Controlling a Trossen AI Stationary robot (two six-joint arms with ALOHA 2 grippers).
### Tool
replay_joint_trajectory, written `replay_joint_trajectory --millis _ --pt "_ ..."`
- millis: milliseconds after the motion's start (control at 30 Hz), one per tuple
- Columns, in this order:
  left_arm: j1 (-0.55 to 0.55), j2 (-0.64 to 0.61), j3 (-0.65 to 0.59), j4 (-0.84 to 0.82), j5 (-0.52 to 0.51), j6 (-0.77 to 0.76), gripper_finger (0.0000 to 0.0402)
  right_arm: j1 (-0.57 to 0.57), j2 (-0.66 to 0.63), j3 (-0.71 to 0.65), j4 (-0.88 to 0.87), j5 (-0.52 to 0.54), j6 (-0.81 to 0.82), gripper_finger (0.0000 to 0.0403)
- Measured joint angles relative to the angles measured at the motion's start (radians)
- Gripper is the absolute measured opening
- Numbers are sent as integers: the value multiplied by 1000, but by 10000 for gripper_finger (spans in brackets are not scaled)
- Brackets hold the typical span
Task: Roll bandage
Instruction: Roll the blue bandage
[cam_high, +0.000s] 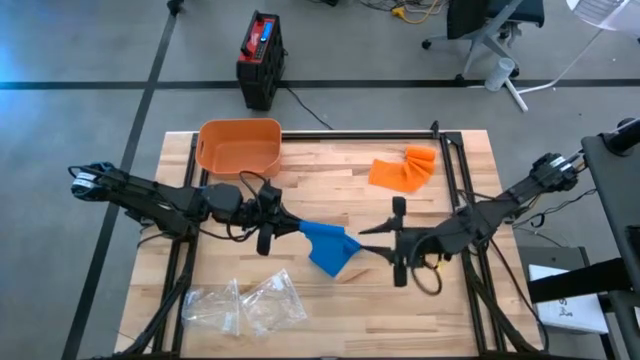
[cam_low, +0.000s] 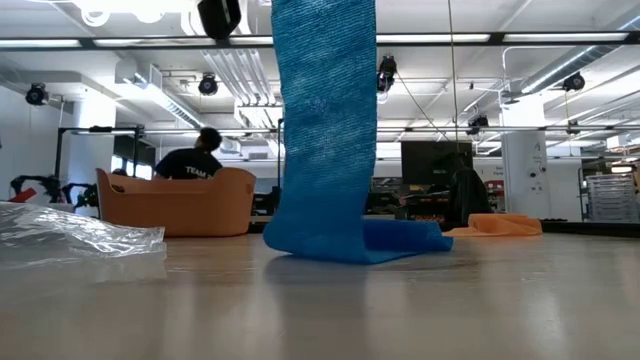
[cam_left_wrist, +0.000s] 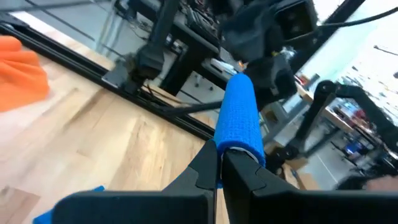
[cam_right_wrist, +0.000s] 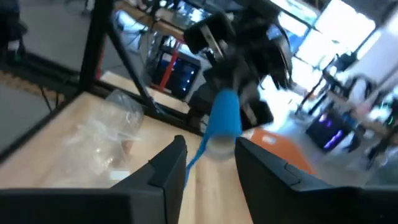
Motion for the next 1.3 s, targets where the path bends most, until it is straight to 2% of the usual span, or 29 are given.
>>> replay_joint_trajectory --millis 167,300,400,533,633,700,800,867,1033,1167,1233,1300 --pt "54 7 0 2 -54 57 0 -41 -108 -241 216 3 167 104" --pt "207 26 0 16 22 55 0 -89 -134 -380 320 3 282 92" --pt "387 39 23 36 166 63 0 -134 -132 -431 334 11 342 85" --pt "620 76 117 57 381 109 0 -172 -130 -448 328 12 330 80" --pt "739 120 221 58 574 172 0 -188 -140 -439 328 11 256 82" --pt "773 150 280 56 725 230 0 -190 -152 -426 329 11 211 86" --pt "755 185 336 55 924 307 0 -188 -171 -410 329 1 148 94" --pt "706 201 348 54 1005 420 0 -188 -184 -399 328 -21 118 100" --pt "525 206 293 41 1007 815 0 -188 -241 -381 294 -149 85 115" --pt "384 206 216 -21 998 1091 0 -187 -276 -381 200 -215 112 125" --pt "327 207 172 -42 978 1162 0 -187 -277 -381 171 -217 133 129" --pt "277 210 120 -37 893 1160 0 -187 -263 -383 151 -217 154 132"
